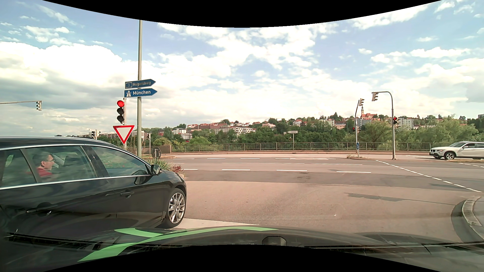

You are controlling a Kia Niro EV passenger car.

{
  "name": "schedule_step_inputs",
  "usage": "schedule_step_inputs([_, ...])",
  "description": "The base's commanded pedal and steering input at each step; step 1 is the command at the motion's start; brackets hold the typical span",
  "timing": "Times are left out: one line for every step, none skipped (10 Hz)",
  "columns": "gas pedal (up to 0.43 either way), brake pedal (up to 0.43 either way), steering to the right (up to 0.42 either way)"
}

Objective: Follow the waypoints while adhering to traffic rules and regulations

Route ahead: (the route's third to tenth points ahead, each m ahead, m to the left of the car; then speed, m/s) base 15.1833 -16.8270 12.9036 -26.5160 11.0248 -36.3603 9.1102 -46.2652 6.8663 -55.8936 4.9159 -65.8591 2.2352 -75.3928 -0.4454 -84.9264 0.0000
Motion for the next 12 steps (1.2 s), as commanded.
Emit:
schedule_step_inputs([0.0,0.604,0.259])
schedule_step_inputs([0.0,0.61,0.259])
schedule_step_inputs([0.0,0.604,0.259])
schedule_step_inputs([0.0,0.604,0.259])
schedule_step_inputs([0.0,0.604,0.259])
schedule_step_inputs([0.0,0.604,0.259])
schedule_step_inputs([0.0,0.604,0.259])
schedule_step_inputs([0.0,0.604,0.259])
schedule_step_inputs([0.0,0.604,0.259])
schedule_step_inputs([0.0,0.604,0.259])
schedule_step_inputs([0.0,0.604,0.259])
schedule_step_inputs([0.0,0.604,0.259])
